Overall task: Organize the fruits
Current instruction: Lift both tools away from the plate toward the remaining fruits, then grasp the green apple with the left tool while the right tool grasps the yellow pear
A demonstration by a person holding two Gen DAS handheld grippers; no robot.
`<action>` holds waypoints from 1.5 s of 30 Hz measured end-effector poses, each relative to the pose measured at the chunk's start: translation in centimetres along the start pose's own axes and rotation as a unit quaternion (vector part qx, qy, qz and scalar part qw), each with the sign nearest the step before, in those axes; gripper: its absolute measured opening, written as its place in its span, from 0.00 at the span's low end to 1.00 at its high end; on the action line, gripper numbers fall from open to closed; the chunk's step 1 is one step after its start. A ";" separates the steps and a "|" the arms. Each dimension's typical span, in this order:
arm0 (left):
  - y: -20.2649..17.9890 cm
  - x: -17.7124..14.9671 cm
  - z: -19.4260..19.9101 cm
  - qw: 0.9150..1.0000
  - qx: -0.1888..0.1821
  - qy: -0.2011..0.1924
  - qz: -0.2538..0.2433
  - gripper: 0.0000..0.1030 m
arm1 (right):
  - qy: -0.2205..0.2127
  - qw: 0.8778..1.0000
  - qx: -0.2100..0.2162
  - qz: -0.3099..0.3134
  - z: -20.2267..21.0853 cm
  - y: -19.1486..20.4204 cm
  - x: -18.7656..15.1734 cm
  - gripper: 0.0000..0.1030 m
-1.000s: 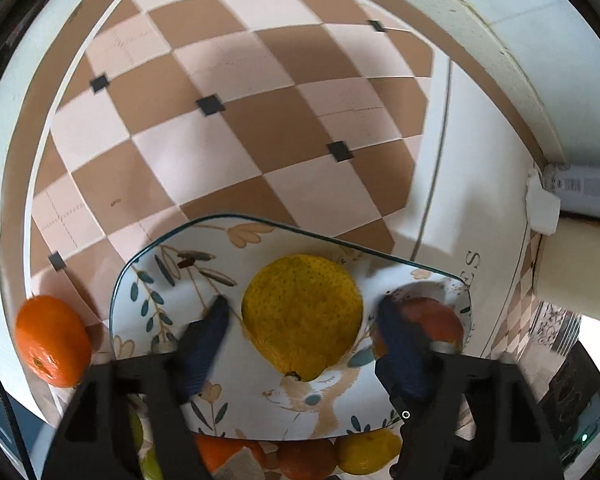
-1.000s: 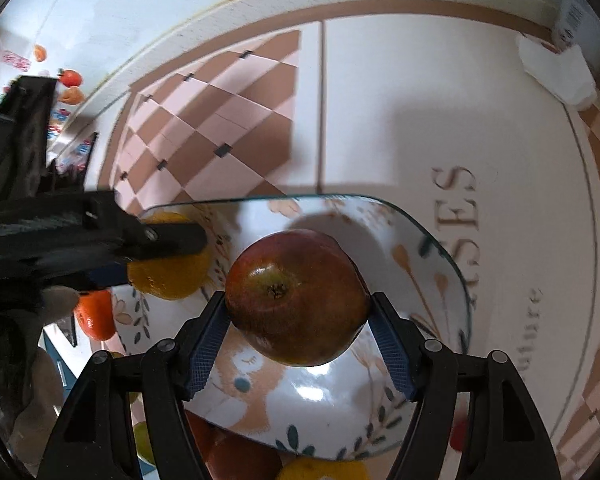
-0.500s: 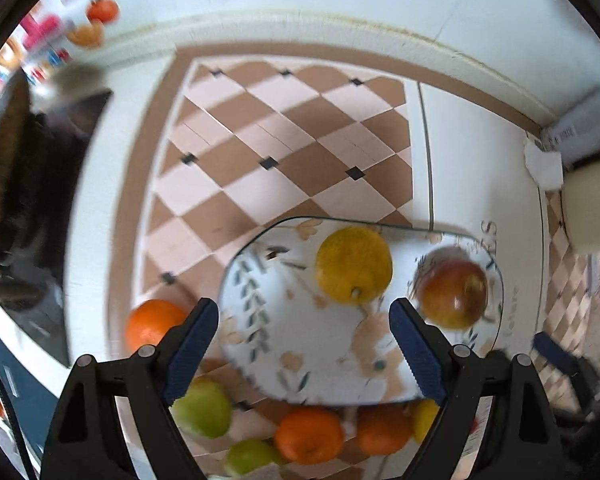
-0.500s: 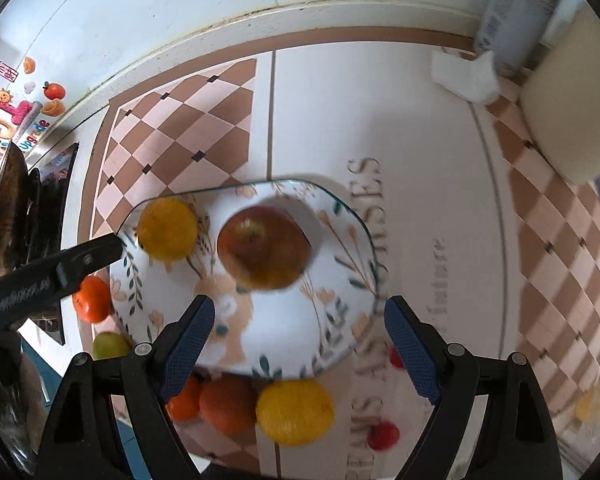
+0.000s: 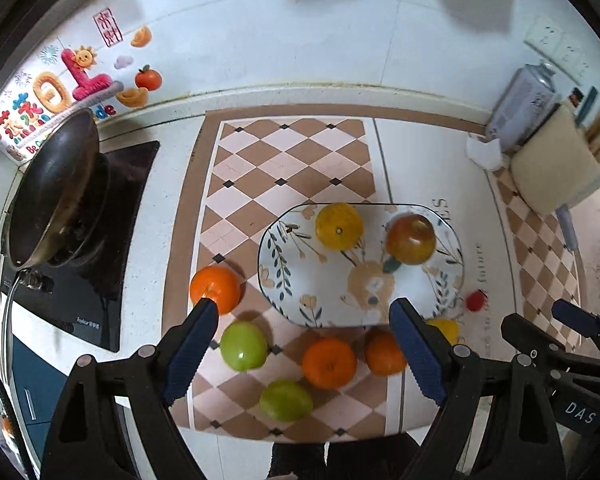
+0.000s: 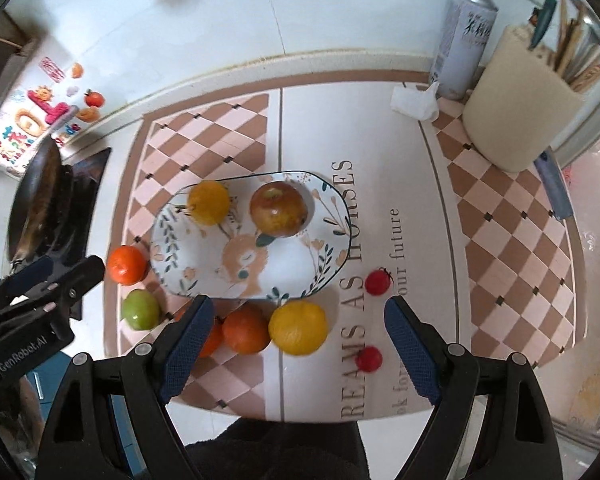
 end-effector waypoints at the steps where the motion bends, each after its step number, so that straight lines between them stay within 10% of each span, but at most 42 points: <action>1: 0.2 -0.4 0.6 1.000 -0.003 -0.003 0.003 0.85 | -0.005 1.000 0.002 0.000 0.8 0.3 -0.4 0.87; 26: 3.3 -4.5 10.1 0.997 -0.031 -0.057 0.034 0.85 | -0.074 0.997 0.024 0.031 11.8 5.2 -5.7 0.87; 37: 5.0 -4.7 3.1 0.998 -0.015 0.011 0.064 0.96 | -0.020 0.997 0.074 -0.032 5.4 2.8 -5.1 0.87; 45: 5.8 -8.4 -6.0 0.986 -0.025 0.133 0.099 0.96 | 0.039 0.993 0.085 -0.076 -2.9 -0.7 -5.8 0.86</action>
Point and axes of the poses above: each gripper's, at about its wrist camera, not at the fingertips, and z roughly against the way its jaws point, y to its left, x to its top, the point moved 9 cm from there along -z, roughly the way its jaws point, and after that the axes turned 13 degrees about x, right-handed, at the moved point
